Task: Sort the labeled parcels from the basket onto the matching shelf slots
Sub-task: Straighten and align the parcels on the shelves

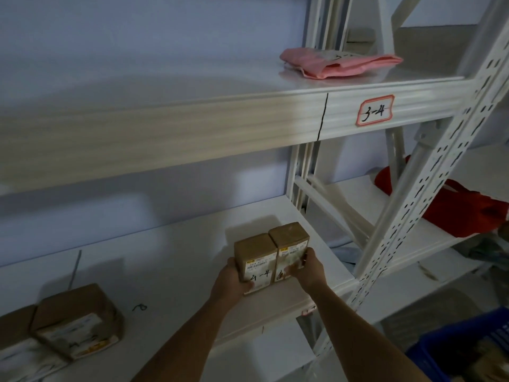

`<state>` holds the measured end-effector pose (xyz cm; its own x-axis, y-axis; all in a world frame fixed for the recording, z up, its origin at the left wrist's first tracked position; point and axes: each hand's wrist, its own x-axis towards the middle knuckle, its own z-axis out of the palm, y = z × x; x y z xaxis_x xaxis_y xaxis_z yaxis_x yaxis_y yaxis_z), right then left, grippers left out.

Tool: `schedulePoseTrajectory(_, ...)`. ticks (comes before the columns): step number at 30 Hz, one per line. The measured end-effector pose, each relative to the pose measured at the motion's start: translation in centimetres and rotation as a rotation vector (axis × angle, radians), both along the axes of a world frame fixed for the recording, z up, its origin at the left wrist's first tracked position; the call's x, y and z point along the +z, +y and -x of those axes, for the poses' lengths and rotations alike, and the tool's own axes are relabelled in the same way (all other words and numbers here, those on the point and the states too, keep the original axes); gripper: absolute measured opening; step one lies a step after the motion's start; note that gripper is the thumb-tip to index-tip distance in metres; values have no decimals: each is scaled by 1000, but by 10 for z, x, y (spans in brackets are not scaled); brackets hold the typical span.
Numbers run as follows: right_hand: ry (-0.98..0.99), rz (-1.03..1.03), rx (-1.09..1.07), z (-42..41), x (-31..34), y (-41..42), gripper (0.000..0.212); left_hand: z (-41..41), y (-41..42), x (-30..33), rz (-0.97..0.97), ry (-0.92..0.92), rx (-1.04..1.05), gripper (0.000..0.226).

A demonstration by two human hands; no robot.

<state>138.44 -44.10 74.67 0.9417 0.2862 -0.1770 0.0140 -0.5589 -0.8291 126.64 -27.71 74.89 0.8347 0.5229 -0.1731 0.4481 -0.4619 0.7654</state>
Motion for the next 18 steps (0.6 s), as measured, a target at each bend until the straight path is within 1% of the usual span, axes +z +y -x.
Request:
schedulePoseTrajectory(5, 2, -26, 43, -6, 2, 9, 50, -8, 2, 3, 4, 16, 51, 58)
schedulePoseTrajectory(11, 6, -37, 45, -8, -5, 12, 53, -12, 2, -1, 42, 32, 96, 59)
schedulePoseTrajectory(18, 20, -15, 30, -6, -12, 16, 48, -15, 7, 1, 43, 55, 97, 62)
